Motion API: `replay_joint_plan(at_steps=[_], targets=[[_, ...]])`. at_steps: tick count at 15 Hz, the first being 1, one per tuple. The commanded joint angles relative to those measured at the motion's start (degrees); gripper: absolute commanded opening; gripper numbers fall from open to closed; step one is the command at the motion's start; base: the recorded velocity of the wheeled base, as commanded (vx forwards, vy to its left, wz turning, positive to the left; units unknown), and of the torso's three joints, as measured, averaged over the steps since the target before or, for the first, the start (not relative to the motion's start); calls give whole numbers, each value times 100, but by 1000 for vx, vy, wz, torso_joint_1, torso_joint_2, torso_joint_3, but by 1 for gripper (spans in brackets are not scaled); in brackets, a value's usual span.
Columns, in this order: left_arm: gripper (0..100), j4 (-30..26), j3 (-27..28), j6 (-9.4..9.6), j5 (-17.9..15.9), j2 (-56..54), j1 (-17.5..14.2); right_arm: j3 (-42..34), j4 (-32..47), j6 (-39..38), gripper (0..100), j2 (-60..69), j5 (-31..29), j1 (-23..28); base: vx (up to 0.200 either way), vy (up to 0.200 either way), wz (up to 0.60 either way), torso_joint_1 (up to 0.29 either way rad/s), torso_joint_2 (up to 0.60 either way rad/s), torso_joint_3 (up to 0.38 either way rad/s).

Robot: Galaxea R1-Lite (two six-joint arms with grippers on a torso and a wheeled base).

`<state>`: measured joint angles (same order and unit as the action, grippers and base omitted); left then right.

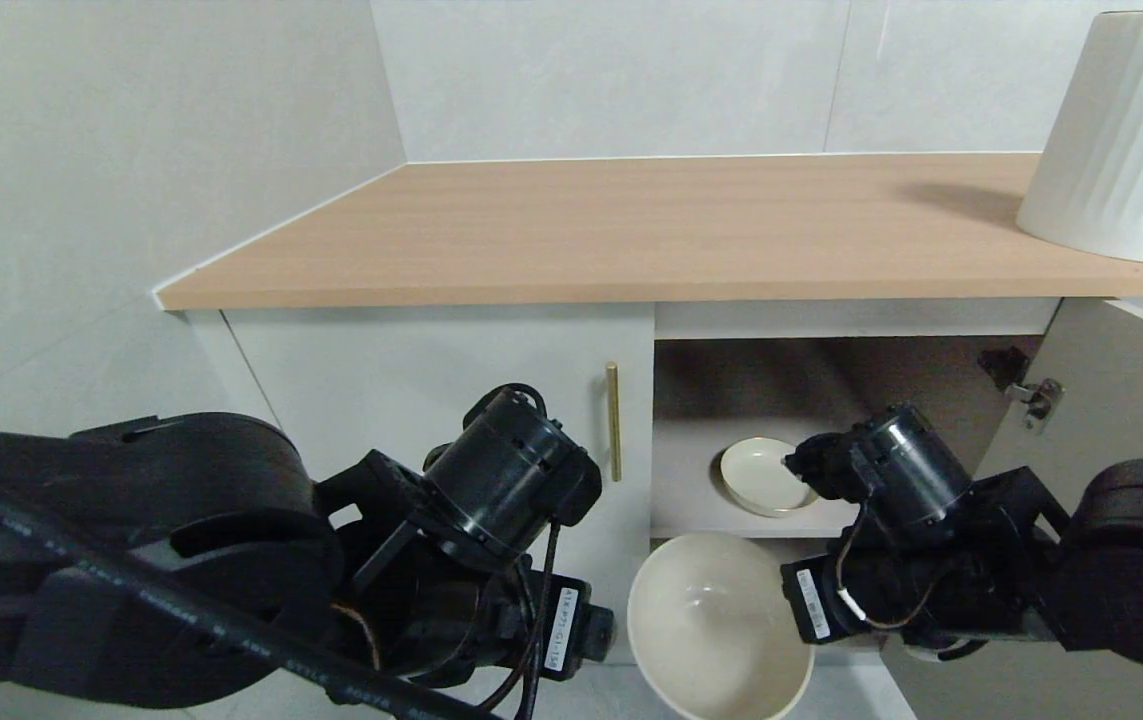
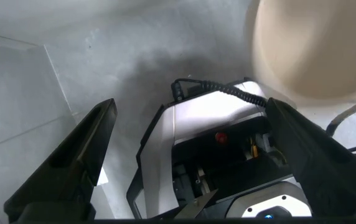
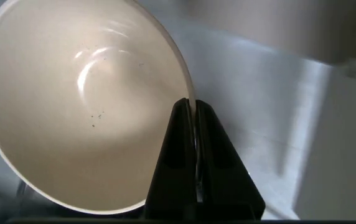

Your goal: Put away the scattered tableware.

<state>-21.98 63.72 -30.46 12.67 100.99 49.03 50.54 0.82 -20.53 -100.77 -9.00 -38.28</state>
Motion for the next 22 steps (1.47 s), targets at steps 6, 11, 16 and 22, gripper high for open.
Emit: replay_joint_plan(at_steps=[6,11,16,22], targets=[[100,9,9,-3,-1,-18,-8,351,-1787,-505,0,-1182,-682,1042,0,0,0,0,0,0],[100,9,9,-3,-1,-18,-8,509,-2437,-724,0,-1498,-779,1367,0,0,0,0,0,0],[100,9,9,-12,-1,-26,-16,993,-2437,-1058,0,-1929,-788,1815,0,0,0,0,0,0],[100,9,9,-3,-1,-18,-16,1441,-2437,-1366,0,-2492,-876,2035,0,0,0,0,0,0]])
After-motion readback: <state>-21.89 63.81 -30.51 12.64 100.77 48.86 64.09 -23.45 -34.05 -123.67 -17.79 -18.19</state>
